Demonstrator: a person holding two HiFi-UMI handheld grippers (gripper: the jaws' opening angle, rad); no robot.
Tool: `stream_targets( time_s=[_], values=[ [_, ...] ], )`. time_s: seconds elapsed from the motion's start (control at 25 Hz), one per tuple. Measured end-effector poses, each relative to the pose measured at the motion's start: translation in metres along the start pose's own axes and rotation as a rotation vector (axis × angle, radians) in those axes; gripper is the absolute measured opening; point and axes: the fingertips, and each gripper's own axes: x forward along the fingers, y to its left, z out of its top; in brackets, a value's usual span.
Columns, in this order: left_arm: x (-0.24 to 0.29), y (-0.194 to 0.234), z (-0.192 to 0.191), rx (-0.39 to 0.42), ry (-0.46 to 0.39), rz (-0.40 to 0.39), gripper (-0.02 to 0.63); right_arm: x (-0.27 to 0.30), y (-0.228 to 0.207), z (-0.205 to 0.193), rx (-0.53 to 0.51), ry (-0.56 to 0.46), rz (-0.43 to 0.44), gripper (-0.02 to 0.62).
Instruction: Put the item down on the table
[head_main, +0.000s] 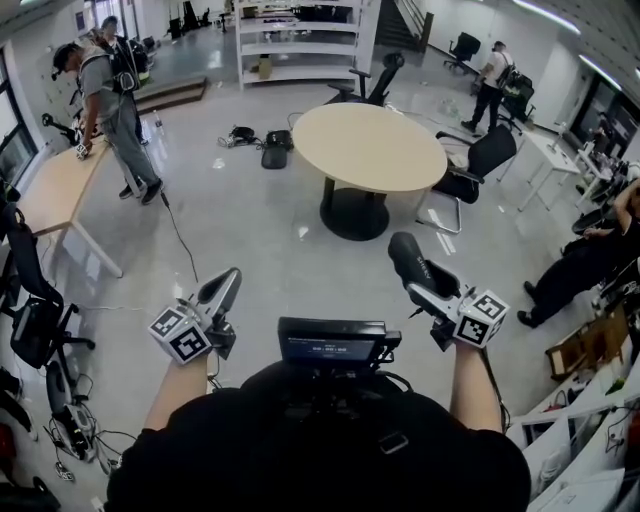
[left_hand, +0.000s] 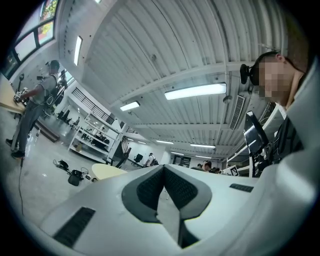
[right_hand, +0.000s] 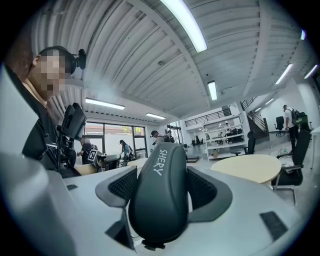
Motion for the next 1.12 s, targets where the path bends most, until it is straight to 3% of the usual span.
stream_targets(
  time_s=[0.28, 0.8, 1.12],
  values=[
    [-0.022, 0.018, 0.010, -0.010, 0.002, 0.005, 0.002, 0.020, 0.015, 0.007, 0.036, -0.029, 0.002, 0.321],
    [-0.091, 0.084, 0.028, -0.045, -0.019, 0.064, 0.002, 0.091, 0.048, 0.005, 0.018, 0.039, -0.017, 0.321],
    [-0.084, 0.114, 0.022, -0.064, -0.009, 0.088, 0.002, 0.121, 0.030, 0.003, 0.023, 0.064, -0.005, 0.321]
  ],
)
